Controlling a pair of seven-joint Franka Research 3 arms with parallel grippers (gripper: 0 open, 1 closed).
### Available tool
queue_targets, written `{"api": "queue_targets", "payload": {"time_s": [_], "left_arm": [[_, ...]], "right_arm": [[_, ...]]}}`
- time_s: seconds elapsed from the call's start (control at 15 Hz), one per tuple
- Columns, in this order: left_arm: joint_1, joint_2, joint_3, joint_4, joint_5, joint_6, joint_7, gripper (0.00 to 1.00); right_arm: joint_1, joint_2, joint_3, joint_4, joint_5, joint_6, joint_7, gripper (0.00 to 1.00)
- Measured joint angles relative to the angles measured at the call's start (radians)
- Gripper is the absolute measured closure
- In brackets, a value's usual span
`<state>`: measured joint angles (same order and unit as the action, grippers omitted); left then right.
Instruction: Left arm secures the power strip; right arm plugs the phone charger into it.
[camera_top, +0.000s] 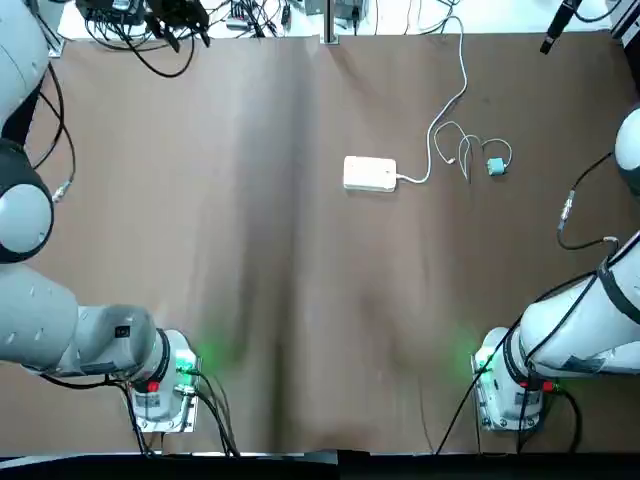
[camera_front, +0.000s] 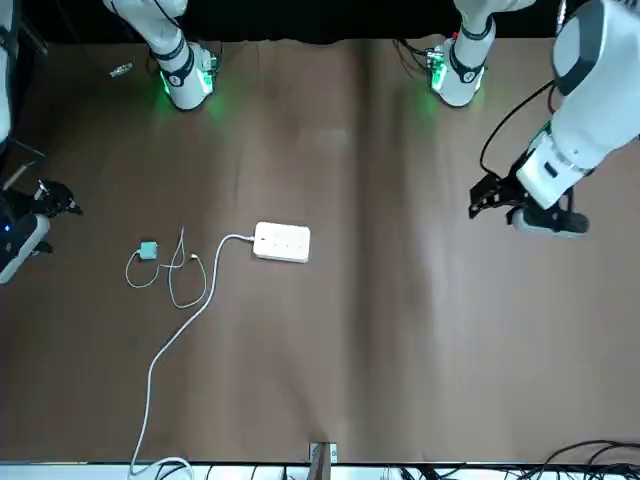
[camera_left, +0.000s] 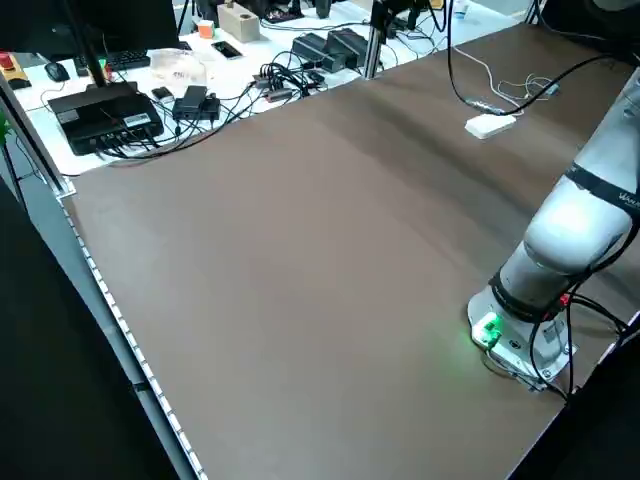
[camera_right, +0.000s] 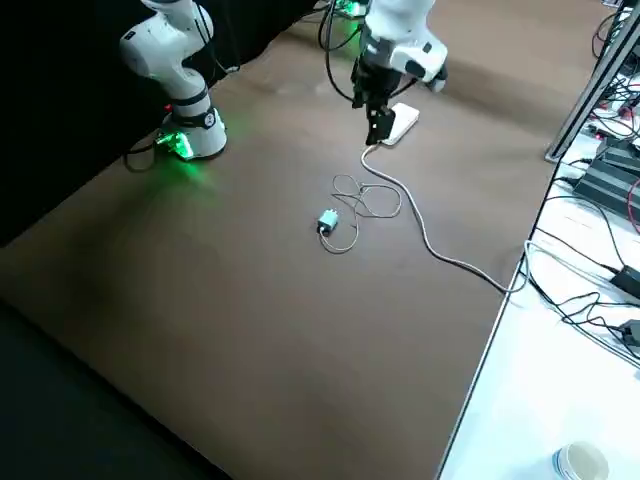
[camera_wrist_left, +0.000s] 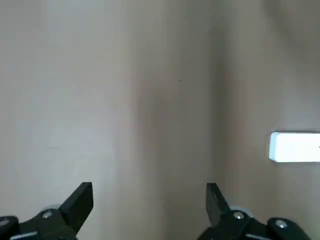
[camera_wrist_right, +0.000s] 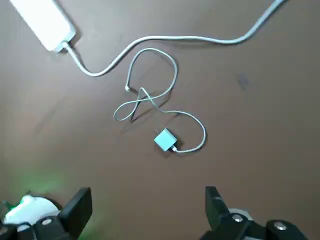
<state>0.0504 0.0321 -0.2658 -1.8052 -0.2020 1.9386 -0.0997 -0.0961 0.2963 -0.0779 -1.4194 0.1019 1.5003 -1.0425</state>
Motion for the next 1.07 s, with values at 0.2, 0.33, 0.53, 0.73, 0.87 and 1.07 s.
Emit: {"api": "queue_targets", "payload": {"time_s": [0.2,0.33,0.53,0.73,0.87,1.07], "left_arm": [[0.000,0.012,-0.027,-0.062,-0.070,0.093,0.000,0.00],[0.000,0.036,-0.050,-0.084,-0.119,0.142,0.000,0.01],[0.000,0.091,-0.086,-0.091,-0.176,0.198,0.004,0.03],[0.000,0.147,-0.120,-0.092,-0.213,0.248,0.018,0.16],[0.000,0.183,-0.152,-0.092,-0.223,0.294,0.019,0.18],[0.001,0.235,-0.194,-0.093,-0.253,0.362,0.020,0.39]], "right_arm": [[-0.044,0.025,-0.001,-0.005,0.056,-0.001,-0.171,0.00],[-0.065,0.044,-0.001,-0.010,0.090,-0.003,-0.267,0.00],[-0.090,0.081,-0.001,-0.018,0.174,-0.011,-0.430,0.00],[-0.127,0.125,-0.002,-0.021,0.255,-0.046,-0.566,0.00],[-0.195,0.172,-0.003,-0.035,0.353,-0.067,-0.738,0.00],[-0.275,0.226,-0.004,-0.061,0.462,-0.080,-0.889,0.00]]}}
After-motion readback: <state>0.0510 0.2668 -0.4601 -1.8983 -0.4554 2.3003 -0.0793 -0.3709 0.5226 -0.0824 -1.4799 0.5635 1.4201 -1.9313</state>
